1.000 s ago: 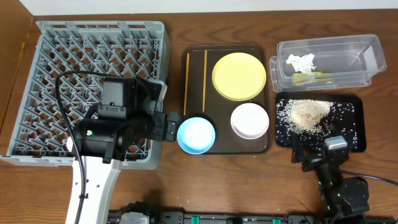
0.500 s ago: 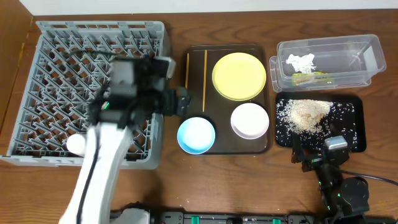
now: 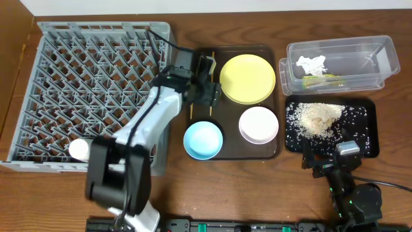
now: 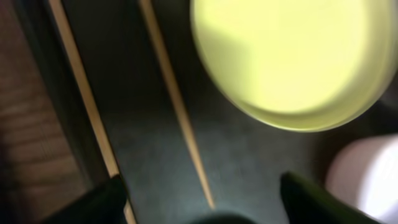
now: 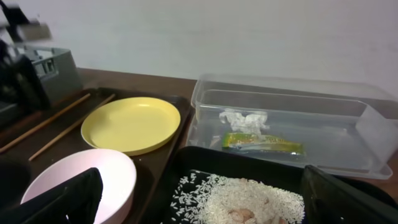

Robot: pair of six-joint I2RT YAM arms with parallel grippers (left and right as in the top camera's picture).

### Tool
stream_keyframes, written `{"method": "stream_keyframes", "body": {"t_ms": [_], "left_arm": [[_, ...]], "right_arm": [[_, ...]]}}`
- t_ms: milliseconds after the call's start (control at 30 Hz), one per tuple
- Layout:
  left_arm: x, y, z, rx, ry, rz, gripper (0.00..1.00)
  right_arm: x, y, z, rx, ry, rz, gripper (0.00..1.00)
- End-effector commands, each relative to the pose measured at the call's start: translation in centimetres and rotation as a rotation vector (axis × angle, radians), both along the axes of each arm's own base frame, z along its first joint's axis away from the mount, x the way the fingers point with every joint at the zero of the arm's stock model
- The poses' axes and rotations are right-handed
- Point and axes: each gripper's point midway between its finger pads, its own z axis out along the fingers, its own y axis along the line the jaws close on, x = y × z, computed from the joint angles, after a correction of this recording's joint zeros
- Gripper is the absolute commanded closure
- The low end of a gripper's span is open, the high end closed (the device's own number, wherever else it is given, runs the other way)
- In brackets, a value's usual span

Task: Sort waste into correct bins and load items into the dishwasher
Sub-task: 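Grasp a wooden chopstick on the brown tray with left gripper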

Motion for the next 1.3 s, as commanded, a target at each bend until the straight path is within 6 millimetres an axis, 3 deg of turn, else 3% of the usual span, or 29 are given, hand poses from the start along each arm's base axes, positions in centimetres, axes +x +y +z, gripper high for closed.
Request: {"method": "stream_keyframes", "body": {"t_ms": [0,167,433,767,900,1067,1200,1267], "left_arm": [[1.0,0.5,-3.5,0.047,0.037,0.020,0.37],[0.9,0.0,-6.8,0.055,0.084,0.009,0.54],[-0.3,-1.3,-8.6,0.084,0.124,-0.030,0.92],[-1.2,-1.1,-8.7,0.099,0.153,-0.032,0.92],[0.0,0.7,-6.0,0.077,0.123,0.130,0.92],[2.0,2.7,1.3,-0.010,-0.028,0.231,0.92],[1.6,4.0,5.9,-0.004,-0.125,0.210,0.92],[0.9,6.7,7.5,0.107,-0.163,0.281,0.92]], "right_arm": [[0.0,-0.3,-0.1,-0.011,-0.002,-0.012,0.01],[0.0,-0.3,-0.1,-0.011,-0.002,-0.012,0.01],[0.0,-0.3,-0.1,-0.011,-0.002,-0.012,0.01],[0.0,-0.3,-0.1,-0.011,-0.002,-0.012,0.01],[0.0,-0.3,-0.1,-0.011,-0.002,-0.012,0.01],[0.0,-0.3,-0.1,-0.011,-0.002,-0.012,0.01],[0.0,-0.3,-0.1,-0.011,-0.002,-0.012,0.01],[0.0,-0.3,-0.1,-0.011,-0.002,-0.012,0.01]]}}
